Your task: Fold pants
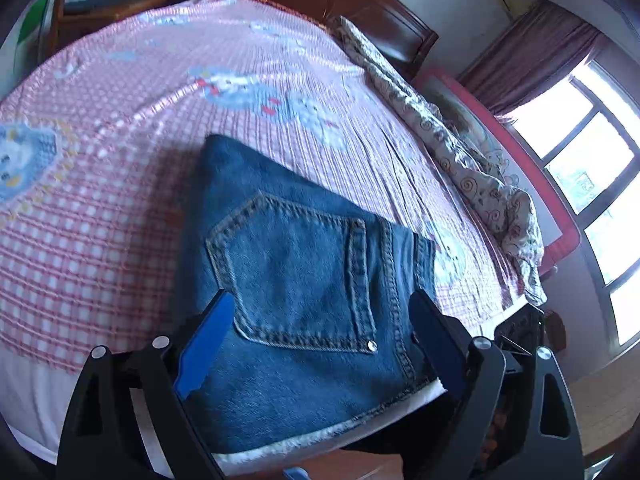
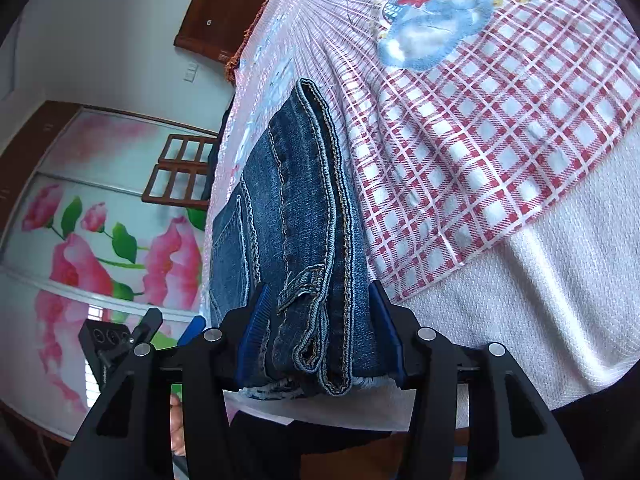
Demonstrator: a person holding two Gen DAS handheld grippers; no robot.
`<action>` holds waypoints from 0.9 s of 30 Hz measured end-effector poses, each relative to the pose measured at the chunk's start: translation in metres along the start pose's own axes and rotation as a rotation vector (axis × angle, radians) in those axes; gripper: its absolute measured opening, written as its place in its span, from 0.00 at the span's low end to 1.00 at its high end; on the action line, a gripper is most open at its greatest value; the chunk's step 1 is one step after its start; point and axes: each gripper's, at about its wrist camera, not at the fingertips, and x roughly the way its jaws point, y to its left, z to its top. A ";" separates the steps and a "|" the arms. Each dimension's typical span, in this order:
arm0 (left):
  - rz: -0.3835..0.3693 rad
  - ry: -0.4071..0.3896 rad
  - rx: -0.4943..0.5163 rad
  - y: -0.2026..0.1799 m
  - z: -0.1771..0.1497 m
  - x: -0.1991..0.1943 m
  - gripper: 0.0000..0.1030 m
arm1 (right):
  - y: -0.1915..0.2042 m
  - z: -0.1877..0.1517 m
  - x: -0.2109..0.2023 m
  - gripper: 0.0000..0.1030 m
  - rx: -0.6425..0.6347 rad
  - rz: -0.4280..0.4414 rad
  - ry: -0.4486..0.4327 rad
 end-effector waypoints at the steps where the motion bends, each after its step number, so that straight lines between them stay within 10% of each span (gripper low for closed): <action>1: 0.028 -0.014 0.016 0.006 0.006 -0.002 0.91 | -0.002 0.000 -0.001 0.48 0.004 0.008 -0.003; 5: 0.116 0.053 -0.002 0.035 0.017 0.008 0.90 | -0.003 0.000 -0.003 0.48 -0.003 0.003 -0.008; 14: 0.030 0.183 -0.033 0.045 -0.027 0.012 0.90 | 0.005 0.002 -0.004 0.57 -0.013 -0.022 0.002; 21: -0.012 0.163 -0.161 0.060 -0.046 0.007 0.26 | -0.004 0.003 -0.006 0.58 0.024 0.018 0.004; 27: -0.060 0.112 -0.215 0.074 -0.040 -0.010 0.18 | -0.005 0.002 -0.007 0.58 0.018 0.026 0.008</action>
